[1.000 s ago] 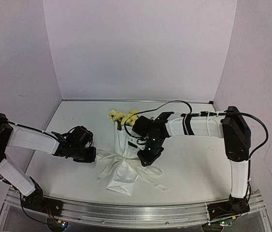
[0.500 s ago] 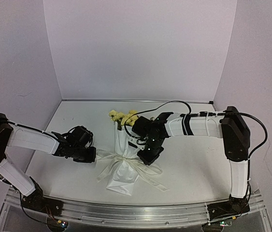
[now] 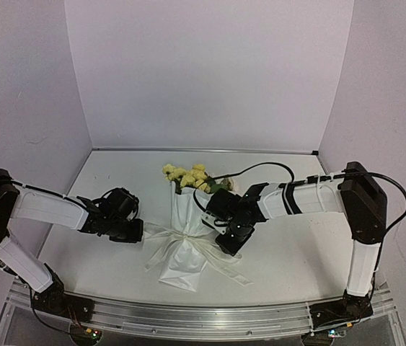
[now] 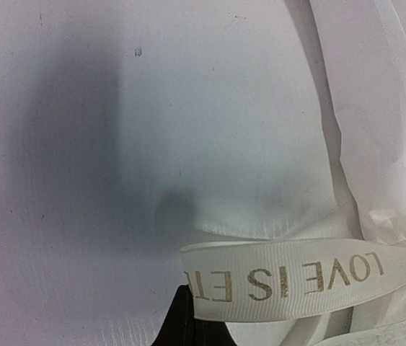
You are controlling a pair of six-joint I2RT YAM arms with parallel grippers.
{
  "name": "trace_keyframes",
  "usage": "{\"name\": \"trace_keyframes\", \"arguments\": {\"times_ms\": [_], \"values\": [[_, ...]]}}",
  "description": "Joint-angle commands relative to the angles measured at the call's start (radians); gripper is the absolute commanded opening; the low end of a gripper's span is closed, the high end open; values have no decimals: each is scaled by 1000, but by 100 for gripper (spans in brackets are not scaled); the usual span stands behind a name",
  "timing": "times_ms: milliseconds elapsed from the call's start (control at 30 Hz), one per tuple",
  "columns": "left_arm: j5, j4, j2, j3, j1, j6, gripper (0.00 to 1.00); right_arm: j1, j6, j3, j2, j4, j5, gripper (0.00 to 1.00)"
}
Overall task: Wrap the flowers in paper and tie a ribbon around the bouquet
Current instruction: Adjust the ribbon on the folded bouquet.
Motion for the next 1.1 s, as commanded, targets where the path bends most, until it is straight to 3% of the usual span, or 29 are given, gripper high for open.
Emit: {"name": "trace_keyframes", "arguments": {"times_ms": [0, 167, 300, 333, 633, 1067], "values": [[4, 19, -13, 6, 3, 9, 0, 4, 8, 3, -30, 61, 53, 36], [7, 18, -12, 9, 3, 8, 0, 3, 22, 35, 9, 68, 60, 28], [1, 6, -20, 7, 3, 7, 0, 4, 28, 29, 9, 68, 66, 2], [-4, 3, -23, 4, 3, 5, 0, 3, 32, 21, 4, 68, 76, 0], [-82, -44, -15, -15, 4, -56, 0, 4, 128, -122, -99, 68, 271, 0], [-87, -39, -21, -55, 26, -91, 0, -10, 241, -279, -193, 66, 396, 0]]}}
